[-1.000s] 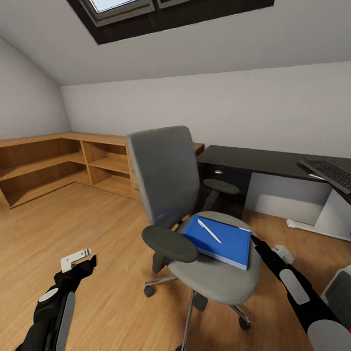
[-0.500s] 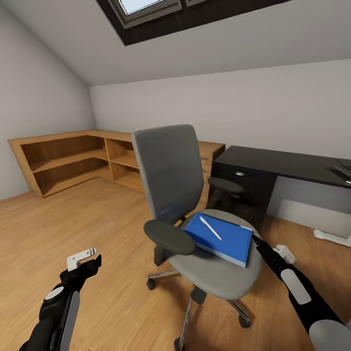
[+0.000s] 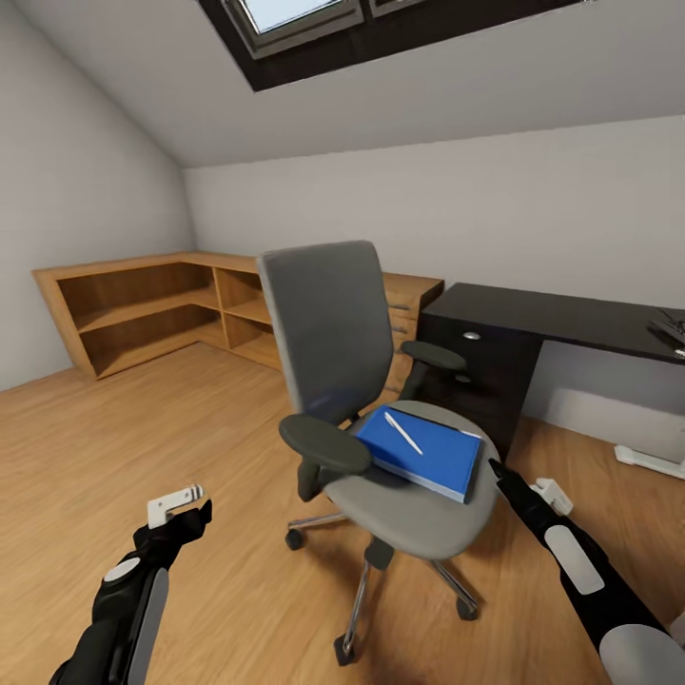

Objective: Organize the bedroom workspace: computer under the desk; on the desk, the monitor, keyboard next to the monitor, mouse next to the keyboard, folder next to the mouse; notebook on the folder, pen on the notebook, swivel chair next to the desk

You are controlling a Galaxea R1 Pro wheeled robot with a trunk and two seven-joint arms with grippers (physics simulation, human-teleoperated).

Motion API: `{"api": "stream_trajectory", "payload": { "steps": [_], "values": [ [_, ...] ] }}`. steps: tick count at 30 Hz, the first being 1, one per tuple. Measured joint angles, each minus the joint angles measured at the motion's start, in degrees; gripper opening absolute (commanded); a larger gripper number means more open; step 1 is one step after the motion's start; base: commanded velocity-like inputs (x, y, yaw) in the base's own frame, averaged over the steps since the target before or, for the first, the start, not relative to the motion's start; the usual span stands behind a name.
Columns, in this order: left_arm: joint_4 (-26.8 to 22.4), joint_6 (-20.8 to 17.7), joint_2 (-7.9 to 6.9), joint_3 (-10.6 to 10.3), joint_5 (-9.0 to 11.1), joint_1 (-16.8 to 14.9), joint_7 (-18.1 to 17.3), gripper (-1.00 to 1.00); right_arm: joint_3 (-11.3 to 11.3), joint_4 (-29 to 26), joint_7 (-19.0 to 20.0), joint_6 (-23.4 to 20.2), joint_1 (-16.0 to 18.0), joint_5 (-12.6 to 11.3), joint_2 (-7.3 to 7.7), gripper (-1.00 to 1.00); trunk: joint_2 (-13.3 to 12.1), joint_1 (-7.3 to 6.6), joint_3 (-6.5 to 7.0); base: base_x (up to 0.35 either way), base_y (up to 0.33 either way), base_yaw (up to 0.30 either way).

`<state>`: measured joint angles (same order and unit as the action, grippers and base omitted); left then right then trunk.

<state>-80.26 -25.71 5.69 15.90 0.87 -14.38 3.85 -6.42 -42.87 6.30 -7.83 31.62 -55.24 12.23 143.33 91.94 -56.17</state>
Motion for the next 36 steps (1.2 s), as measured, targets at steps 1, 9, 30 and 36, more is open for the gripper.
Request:
{"api": "stream_trajectory", "payload": {
  "steps": [1,9,30,36],
  "values": [
    [0.0,0.0,0.00,-0.1,0.0,0.0,0.0,1.00,0.0,0.0,0.0,0.0,0.0,0.0,0.00,1.00,0.0,0.00,0.00,-0.169,0.000,0.000],
    [0.1,0.0,-0.02,-0.4,0.0,0.0,0.0,1.00,0.0,-0.2,0.1,-0.9,0.0,-0.2,0.01,1.00,0.0,-0.02,0.00,-0.076,0.000,0.000],
    [0.2,0.0,-0.11,-0.4,0.0,0.0,0.0,1.00,0.0,0.2,0.1,-2.9,0.0,-1.4,-1.53,1.00,0.0,-0.03,0.00,-0.107,0.000,0.000],
    [0.2,0.0,-0.11,-0.4,0.0,0.0,0.0,1.00,0.1,0.3,0.2,-5.0,-0.1,-1.5,-1.92,1.00,0.0,-0.03,0.00,-0.001,0.000,0.000]
  ]
}}
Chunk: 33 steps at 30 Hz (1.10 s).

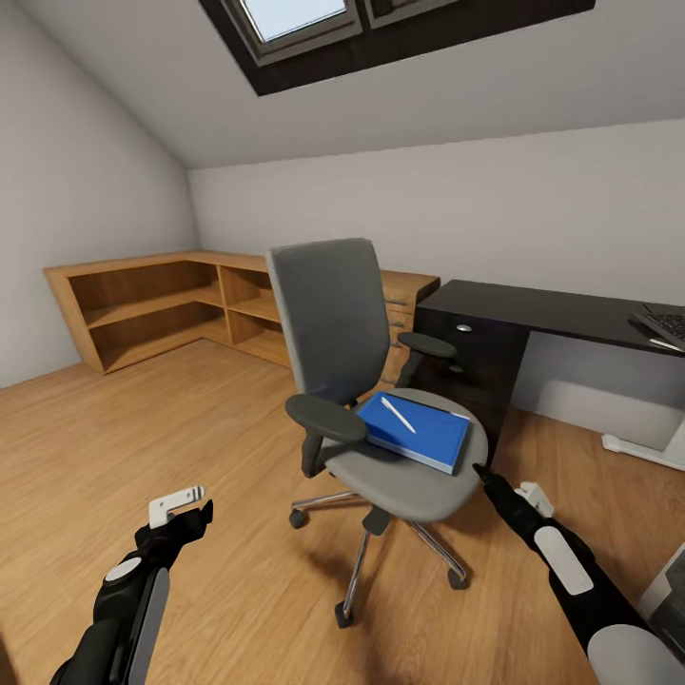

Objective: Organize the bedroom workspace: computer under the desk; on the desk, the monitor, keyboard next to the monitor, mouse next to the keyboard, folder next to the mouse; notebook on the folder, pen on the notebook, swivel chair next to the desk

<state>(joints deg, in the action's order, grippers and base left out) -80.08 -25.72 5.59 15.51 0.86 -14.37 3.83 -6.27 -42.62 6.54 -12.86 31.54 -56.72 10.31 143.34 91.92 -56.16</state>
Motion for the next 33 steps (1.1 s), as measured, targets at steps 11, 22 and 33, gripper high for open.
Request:
{"api": "stream_trajectory", "payload": {
  "steps": [11,22,33],
  "values": [
    [0.0,0.0,0.00,0.0,0.0,0.0,0.0,1.00,-0.2,0.6,6.8,-13.8,0.0,-4.6,-0.43,1.00,0.0,0.00,0.00,0.000,0.000,0.000],
    [0.0,0.0,0.00,0.0,0.0,0.0,0.0,1.00,-0.1,1.2,7.9,-16.6,0.0,-6.3,-0.50,1.00,0.0,-0.03,0.00,0.213,0.000,0.000],
    [-0.1,0.0,-0.01,0.0,0.0,0.0,0.0,1.00,-0.1,1.1,8.1,-16.7,0.0,-7.4,-0.52,1.00,0.0,-0.04,0.01,0.316,0.000,0.098]
  ]
}}
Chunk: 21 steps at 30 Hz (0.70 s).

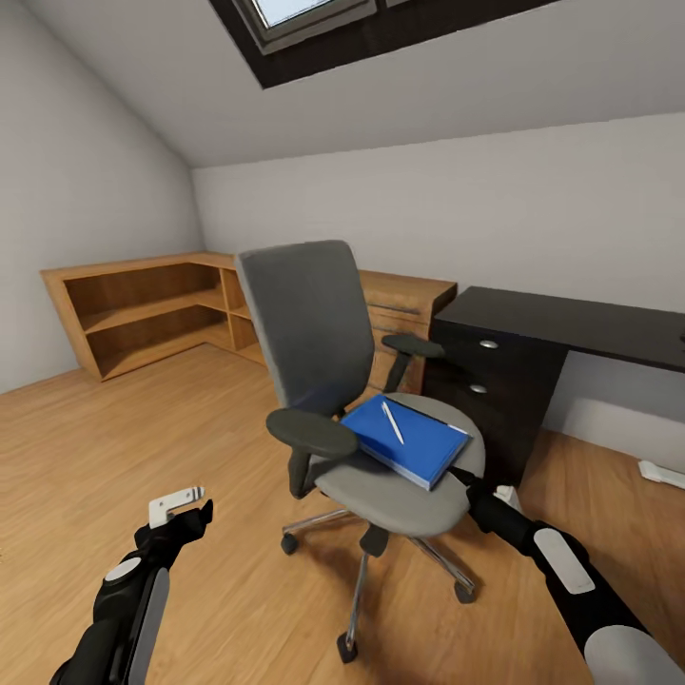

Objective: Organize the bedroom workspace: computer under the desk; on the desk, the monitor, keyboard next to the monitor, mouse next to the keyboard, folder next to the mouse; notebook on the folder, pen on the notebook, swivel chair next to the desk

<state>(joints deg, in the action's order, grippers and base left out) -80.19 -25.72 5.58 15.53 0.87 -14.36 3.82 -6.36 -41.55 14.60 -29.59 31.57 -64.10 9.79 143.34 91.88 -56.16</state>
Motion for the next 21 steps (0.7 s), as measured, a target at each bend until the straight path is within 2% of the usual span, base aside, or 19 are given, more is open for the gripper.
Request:
{"api": "stream_trajectory", "payload": {
  "steps": [6,17,21],
  "values": [
    [0.0,0.0,0.00,0.0,-0.1,0.0,0.1,1.00,0.2,0.2,-0.3,0.2,-0.1,1.6,-0.02,1.00,0.0,0.04,-0.01,0.134,0.000,0.267],
    [0.0,0.0,0.00,0.0,-0.1,0.0,0.2,1.00,0.1,0.1,-0.2,0.1,0.0,1.1,0.00,1.00,0.0,0.04,-0.01,0.003,0.000,0.273],
    [0.0,0.0,0.01,0.0,-0.1,0.0,0.2,1.00,0.1,0.1,-0.1,0.1,0.0,0.9,-0.02,1.00,0.0,0.04,-0.01,-0.025,0.000,0.119]
  ]
}}
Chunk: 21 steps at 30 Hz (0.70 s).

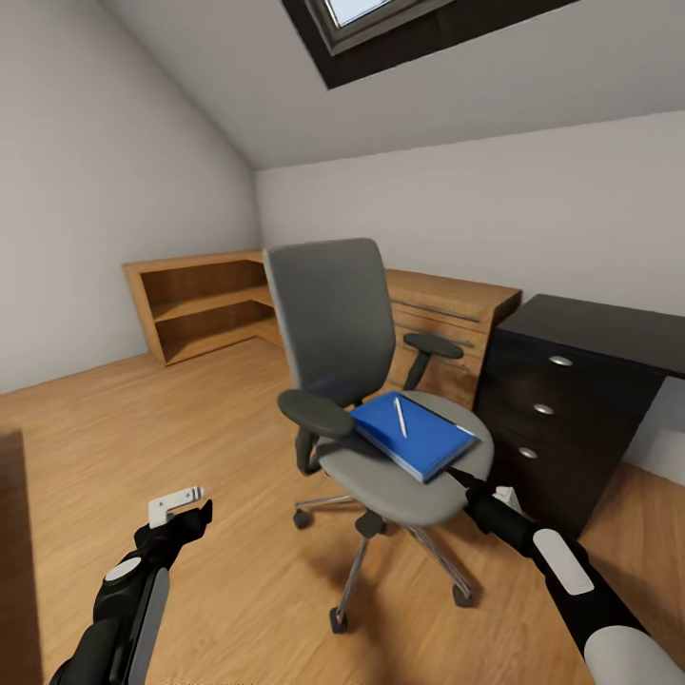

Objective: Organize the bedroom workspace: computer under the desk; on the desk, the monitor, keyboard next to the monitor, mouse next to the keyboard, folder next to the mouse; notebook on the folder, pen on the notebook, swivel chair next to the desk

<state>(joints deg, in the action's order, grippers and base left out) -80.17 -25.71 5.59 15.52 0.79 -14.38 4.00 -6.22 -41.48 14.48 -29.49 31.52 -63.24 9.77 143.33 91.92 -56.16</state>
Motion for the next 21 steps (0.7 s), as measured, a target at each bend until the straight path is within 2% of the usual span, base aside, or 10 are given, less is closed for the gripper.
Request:
{"api": "stream_trajectory", "payload": {
  "steps": [12,16,21],
  "values": [
    [0.0,0.0,0.02,0.0,0.0,0.0,0.1,1.00,0.1,-0.1,-0.1,0.1,0.0,-0.1,-0.29,1.00,0.0,0.03,0.00,-0.288,0.000,0.017],
    [0.0,0.0,0.07,0.0,0.0,0.0,0.1,1.00,0.2,0.0,-0.1,0.1,0.0,0.0,-0.46,1.00,0.0,0.02,0.00,-0.218,0.000,0.197],
    [0.0,0.0,0.06,0.0,0.0,0.0,0.1,1.00,0.2,0.0,-0.1,0.1,0.0,0.0,-1.21,1.00,0.0,0.00,0.00,-0.056,0.000,0.256]
  ]
}}
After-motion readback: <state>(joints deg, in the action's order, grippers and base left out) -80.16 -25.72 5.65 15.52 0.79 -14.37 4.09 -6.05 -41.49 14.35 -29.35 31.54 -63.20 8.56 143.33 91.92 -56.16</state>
